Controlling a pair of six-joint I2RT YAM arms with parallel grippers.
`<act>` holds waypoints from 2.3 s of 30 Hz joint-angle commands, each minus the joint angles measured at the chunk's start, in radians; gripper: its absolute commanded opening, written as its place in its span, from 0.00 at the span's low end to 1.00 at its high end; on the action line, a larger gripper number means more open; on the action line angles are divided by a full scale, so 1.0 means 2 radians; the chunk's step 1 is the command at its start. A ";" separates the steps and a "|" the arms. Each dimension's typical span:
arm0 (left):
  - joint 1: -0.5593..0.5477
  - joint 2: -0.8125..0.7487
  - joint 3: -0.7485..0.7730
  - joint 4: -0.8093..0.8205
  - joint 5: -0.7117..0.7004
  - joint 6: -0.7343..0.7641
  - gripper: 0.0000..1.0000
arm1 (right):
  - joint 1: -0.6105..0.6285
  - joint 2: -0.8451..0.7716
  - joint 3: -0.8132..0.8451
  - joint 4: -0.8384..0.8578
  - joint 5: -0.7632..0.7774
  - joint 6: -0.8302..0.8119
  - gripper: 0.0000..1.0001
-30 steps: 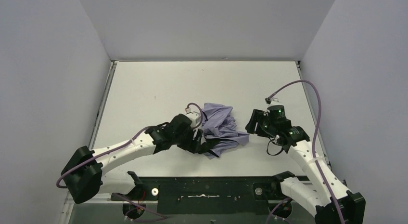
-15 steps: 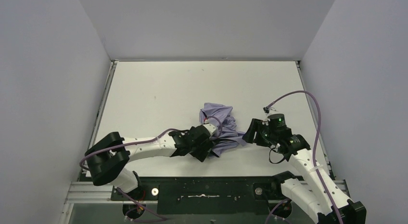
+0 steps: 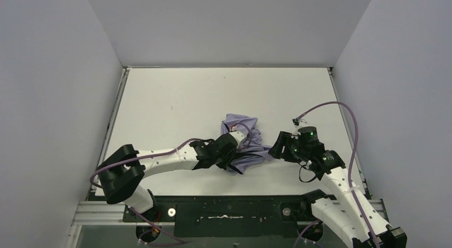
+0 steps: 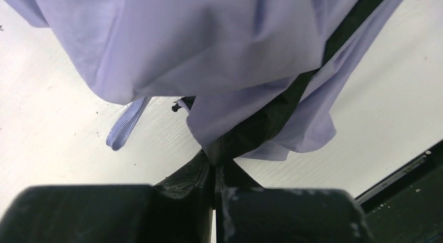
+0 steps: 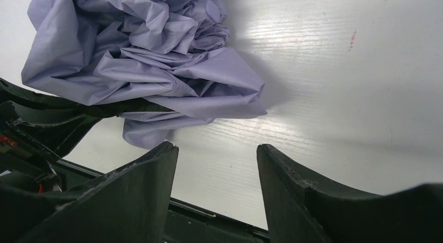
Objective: Put away the umbrella
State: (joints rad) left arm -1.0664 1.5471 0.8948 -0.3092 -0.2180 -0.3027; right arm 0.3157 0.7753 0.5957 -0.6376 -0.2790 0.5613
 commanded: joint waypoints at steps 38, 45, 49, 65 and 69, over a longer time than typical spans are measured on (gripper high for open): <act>0.076 -0.115 -0.147 0.110 0.150 -0.160 0.00 | 0.419 0.135 -0.034 0.238 0.279 0.135 0.69; 0.081 -0.091 -0.165 0.140 0.161 -0.170 0.00 | 0.441 0.220 0.003 0.280 0.296 0.120 0.69; 0.083 -0.089 -0.172 0.147 0.163 -0.172 0.00 | 0.448 0.238 0.019 0.277 0.280 0.114 0.70; 0.085 -0.109 -0.189 0.162 0.177 -0.175 0.00 | 0.461 0.268 0.058 0.154 0.363 0.173 0.33; 0.085 -0.117 -0.188 0.156 0.181 -0.168 0.00 | 0.449 0.245 0.078 0.142 0.361 0.167 0.10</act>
State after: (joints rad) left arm -0.9012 1.3575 0.5125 -0.0383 0.1192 -0.6472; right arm 1.2304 1.3201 0.6827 -0.3389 0.3695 0.8951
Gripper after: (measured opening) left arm 0.002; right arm 0.186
